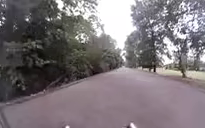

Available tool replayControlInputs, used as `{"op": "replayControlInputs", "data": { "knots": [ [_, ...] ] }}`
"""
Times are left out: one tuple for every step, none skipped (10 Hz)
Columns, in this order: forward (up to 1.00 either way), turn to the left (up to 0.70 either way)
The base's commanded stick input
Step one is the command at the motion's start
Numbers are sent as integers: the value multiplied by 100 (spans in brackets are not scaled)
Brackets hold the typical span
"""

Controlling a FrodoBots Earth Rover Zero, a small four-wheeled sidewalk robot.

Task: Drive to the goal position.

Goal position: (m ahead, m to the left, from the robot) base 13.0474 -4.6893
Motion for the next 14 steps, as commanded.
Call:
{"op": "replayControlInputs", "data": {
  "knots": [
    [70,0],
    [70,0],
    [70,0],
    [70,0],
    [70,0],
    [70,0],
    [70,-24],
    [70,-35],
    [70,-35],
    [70,-35],
    [70,-35],
    [70,-32],
    [70,0],
    [70,0]
  ]
}}
